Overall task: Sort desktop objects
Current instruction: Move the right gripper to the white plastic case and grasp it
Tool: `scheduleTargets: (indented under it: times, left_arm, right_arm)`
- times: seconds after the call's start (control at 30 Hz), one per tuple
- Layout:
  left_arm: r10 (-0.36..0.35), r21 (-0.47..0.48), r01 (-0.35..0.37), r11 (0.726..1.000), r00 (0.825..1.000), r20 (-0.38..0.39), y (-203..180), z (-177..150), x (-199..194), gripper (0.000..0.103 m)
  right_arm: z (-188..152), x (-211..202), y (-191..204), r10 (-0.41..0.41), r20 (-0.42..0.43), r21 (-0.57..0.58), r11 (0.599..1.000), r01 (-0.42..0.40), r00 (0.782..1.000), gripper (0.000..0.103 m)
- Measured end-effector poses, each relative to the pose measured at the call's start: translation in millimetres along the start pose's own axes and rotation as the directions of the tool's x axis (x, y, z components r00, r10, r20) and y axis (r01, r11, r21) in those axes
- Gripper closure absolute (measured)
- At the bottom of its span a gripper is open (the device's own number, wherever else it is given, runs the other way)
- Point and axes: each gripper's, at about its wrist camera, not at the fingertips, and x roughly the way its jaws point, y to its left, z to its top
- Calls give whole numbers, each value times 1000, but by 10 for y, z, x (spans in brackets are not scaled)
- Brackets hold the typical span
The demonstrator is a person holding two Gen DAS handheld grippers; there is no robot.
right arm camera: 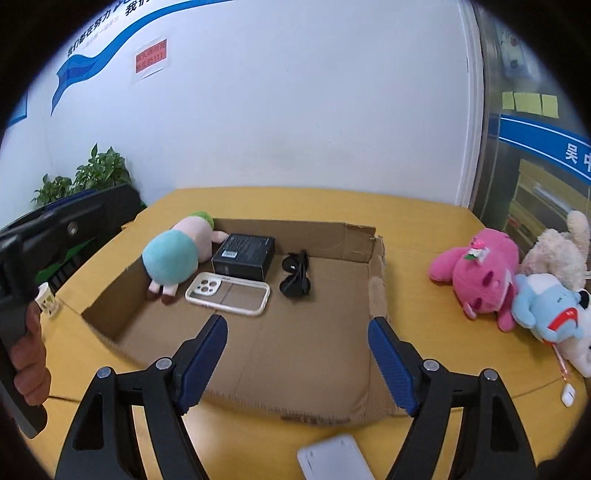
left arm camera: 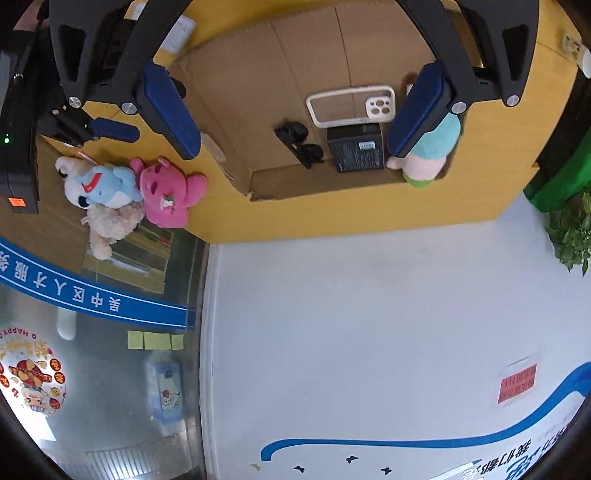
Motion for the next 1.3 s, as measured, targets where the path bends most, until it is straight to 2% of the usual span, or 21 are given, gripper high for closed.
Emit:
scheduleTargets:
  times: [0.1, 0.2, 0.33, 0.4, 0.43, 0.57, 0.63, 0.7, 0.77, 0.9, 1.0, 1.13, 1.3]
  left_arm:
    - [-25, -32, 24, 999, 999, -26, 4, -119, -68, 1]
    - [-43, -58, 37, 998, 995, -96, 31, -325, -58, 1]
    - [-90, -121, 67, 990, 976, -196, 70, -690, 17, 1]
    - [-120, -162, 81, 983, 961, -250, 81, -887, 80, 1]
    - [-135, -179, 89, 980, 953, -270, 92, -963, 111, 1]
    - [-206, -265, 114, 958, 913, -353, 82, -1238, 290, 1]
    - [-246, -305, 127, 944, 885, -394, 65, -1370, 397, 1]
    - [-273, -332, 132, 934, 863, -426, 48, -1479, 480, 1]
    - [-293, -349, 136, 927, 845, -448, 40, -1564, 542, 2]
    - [-335, -381, 156, 911, 817, -468, 24, -1673, 627, 2]
    - [-371, -394, 183, 901, 797, -477, -9, -1715, 701, 3]
    - [-437, -421, 229, 878, 744, -506, -108, -1781, 869, 10]
    - [-508, -439, 294, 849, 682, -525, -272, -1849, 1064, 17]
  right_arm:
    - [-153, -108, -32, 37, 6, 0, 999, -37, 999, 24]
    - [-455, -176, -134, 88, -17, -32, 996, -89, 996, 24]
    - [-917, -63, -418, 97, -143, -27, 994, -102, 985, 24]
    - [-1142, 40, -587, 90, -225, -19, 995, -97, 970, 24]
    - [-1272, 116, -676, 108, -272, -12, 993, -115, 956, 24]
    - [-1555, 354, -801, 164, -369, 29, 986, -166, 915, 24]
    - [-1619, 438, -772, 168, -384, 18, 985, -174, 908, 24]
    - [-1624, 445, -719, 153, -365, -9, 986, -167, 919, 24]
    - [-1625, 455, -644, 163, -374, -11, 984, -180, 913, 23]
    - [-1667, 376, -427, 187, -376, -16, 978, -208, 907, 31]
    - [-1694, 305, -310, 165, -344, -33, 982, -187, 924, 32]
    - [-1703, 382, -258, 112, -351, -29, 991, -130, 930, 33]
    - [-1715, 372, -131, 113, -346, -50, 989, -138, 931, 35]
